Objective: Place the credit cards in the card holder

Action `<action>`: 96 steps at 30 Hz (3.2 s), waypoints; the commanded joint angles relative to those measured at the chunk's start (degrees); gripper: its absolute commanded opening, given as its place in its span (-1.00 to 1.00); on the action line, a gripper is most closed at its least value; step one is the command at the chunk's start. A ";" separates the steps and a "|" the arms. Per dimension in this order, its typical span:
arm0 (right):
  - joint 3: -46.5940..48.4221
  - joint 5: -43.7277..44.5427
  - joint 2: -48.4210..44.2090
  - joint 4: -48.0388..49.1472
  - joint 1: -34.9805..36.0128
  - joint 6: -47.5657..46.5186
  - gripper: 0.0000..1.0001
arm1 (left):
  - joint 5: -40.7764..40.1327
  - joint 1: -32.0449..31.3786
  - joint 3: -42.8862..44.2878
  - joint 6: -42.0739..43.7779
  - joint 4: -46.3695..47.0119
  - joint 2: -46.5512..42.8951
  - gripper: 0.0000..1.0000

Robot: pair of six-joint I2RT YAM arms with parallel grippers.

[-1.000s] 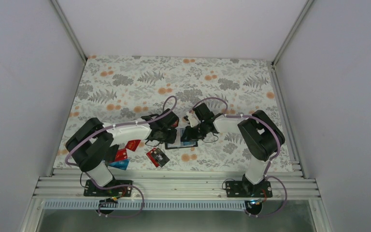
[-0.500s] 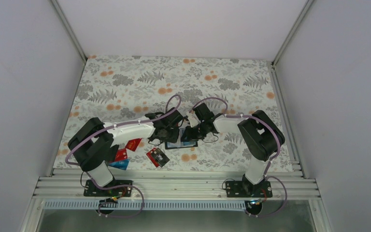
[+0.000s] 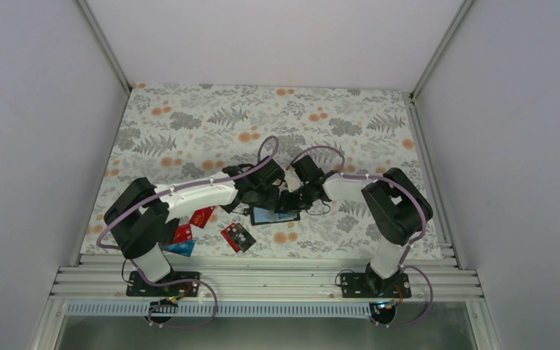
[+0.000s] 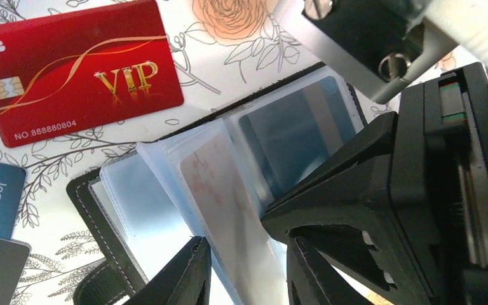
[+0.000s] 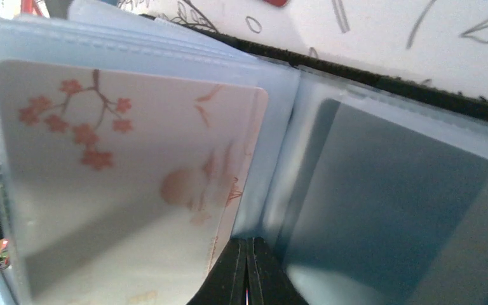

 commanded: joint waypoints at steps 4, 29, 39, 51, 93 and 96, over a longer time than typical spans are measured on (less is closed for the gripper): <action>0.79 7.22 -4.09 -6.14 -0.93 -2.22 -0.91 | 0.12 -0.55 2.75 0.26 -0.53 2.11 -0.36; -3.88 15.53 -15.80 -8.87 -3.17 2.26 -0.82 | 0.39 -1.92 11.62 1.55 -4.16 8.49 -0.31; -7.07 17.50 -21.80 -9.08 -5.45 5.21 -0.65 | 2.61 -2.59 16.22 3.01 -2.27 13.50 -0.28; -7.25 22.96 -30.19 -11.82 -7.69 9.22 -0.56 | 5.93 -2.58 20.73 4.97 1.99 17.70 -0.27; -2.05 3.94 -20.01 1.29 14.74 0.44 -0.44 | 0.27 -4.28 -22.58 -12.98 -11.40 -29.57 0.29; -0.85 5.60 -16.68 0.80 18.22 0.25 -0.46 | -0.11 -5.76 -24.79 -14.87 -9.35 -29.12 0.29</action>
